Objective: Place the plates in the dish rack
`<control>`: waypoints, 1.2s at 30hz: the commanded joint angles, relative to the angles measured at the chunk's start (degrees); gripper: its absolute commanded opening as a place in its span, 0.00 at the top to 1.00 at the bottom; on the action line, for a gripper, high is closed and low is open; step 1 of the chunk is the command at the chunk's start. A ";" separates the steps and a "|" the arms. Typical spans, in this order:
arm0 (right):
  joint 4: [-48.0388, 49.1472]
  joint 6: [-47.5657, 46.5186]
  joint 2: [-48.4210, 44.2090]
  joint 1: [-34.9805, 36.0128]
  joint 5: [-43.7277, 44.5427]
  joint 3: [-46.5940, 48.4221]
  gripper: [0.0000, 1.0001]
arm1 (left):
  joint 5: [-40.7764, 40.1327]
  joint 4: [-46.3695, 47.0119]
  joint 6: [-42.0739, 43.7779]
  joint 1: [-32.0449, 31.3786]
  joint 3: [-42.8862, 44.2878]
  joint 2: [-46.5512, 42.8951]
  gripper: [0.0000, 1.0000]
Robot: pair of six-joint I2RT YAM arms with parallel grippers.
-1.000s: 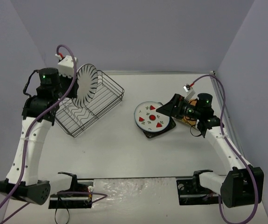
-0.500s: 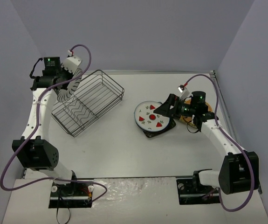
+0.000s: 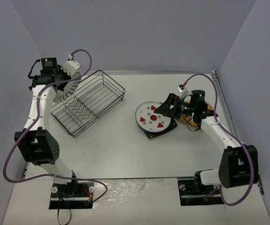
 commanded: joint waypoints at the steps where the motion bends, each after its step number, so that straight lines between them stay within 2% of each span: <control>1: 2.31 -0.95 0.16 -0.46 -1.96 2.79 0.00 | 5.40 7.61 4.35 1.60 2.47 -2.68 1.00; 9: 2.32 -0.83 0.54 -0.46 -2.16 2.67 0.00 | 10.34 6.82 5.86 3.05 -0.91 -3.55 1.00; 17: 2.23 -0.86 0.31 -0.54 -2.13 2.26 0.00 | 11.10 7.46 8.06 3.99 -3.66 -3.02 1.00; 20: 2.23 -0.95 0.34 -0.54 -2.12 2.09 0.00 | 12.21 8.92 7.84 4.32 -5.19 -2.83 0.95; 32: 1.97 -1.38 -0.21 -0.63 -1.96 1.90 0.00 | 18.41 9.04 6.02 5.58 -8.27 -0.90 0.92; 36: 1.78 -1.46 -0.39 -0.73 -1.78 1.75 0.00 | 19.07 9.78 4.68 5.99 -8.96 -0.63 0.86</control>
